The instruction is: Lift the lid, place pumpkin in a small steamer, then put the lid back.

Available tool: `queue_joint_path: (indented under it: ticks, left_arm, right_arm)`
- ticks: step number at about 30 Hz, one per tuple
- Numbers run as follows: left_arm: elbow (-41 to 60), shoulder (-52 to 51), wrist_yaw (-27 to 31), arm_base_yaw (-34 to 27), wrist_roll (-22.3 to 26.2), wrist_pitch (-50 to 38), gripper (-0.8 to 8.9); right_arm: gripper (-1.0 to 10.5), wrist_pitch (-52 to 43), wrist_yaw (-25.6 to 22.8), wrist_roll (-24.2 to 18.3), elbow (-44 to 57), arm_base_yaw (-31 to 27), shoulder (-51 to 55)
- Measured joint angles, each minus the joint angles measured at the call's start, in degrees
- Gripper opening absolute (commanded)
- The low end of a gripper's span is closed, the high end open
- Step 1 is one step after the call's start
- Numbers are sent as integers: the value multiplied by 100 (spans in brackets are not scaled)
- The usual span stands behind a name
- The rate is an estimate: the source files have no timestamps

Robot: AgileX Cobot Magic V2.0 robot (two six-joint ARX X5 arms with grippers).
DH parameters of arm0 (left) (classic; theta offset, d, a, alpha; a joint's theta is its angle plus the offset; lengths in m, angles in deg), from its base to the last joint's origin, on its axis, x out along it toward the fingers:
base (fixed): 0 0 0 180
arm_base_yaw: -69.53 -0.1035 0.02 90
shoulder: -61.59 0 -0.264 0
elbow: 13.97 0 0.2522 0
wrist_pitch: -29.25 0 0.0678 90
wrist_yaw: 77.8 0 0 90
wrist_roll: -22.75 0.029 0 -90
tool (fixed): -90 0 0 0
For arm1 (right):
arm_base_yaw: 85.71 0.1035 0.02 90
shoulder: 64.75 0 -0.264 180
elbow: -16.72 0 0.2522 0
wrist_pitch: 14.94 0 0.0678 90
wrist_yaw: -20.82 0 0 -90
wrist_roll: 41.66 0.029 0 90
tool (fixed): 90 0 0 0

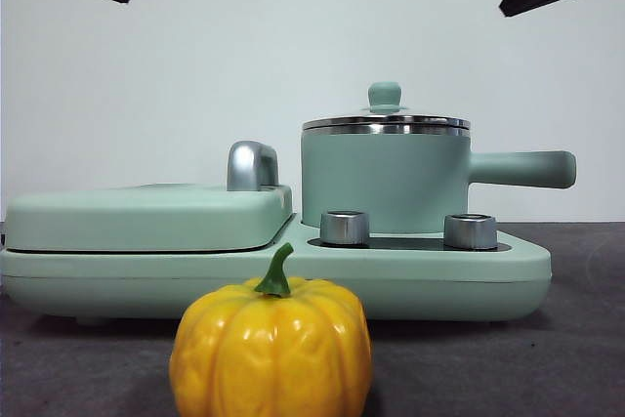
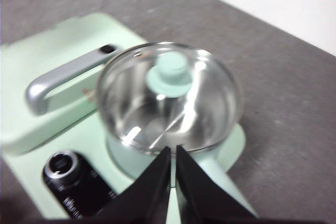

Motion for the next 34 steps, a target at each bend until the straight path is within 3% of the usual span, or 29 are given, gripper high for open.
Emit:
queue_joint_path:
  ticks: [3, 8, 13, 24, 34]
  left_arm:
    - [0, 0, 0, 153, 302, 22, 10]
    - [0, 0, -2, 280, 566, 7, 173]
    - [0, 0, -2, 367, 603, 7, 280]
    - [-15, 109, -2, 739, 584, -734, 282]
    - [-24, 1145, -2, 1355, -186, -2081, 282]
  right_arm:
    - [30, 146, 2, -295, 0, 197, 0]
    - [287, 208, -13, -592, 0, 306, 0]
    - [290, 208, -57, -645, 0, 302, 0]
    - [289, 140, -52, -400, 0, 302, 0]
    - [289, 7, -52, -356, 0, 302, 0]
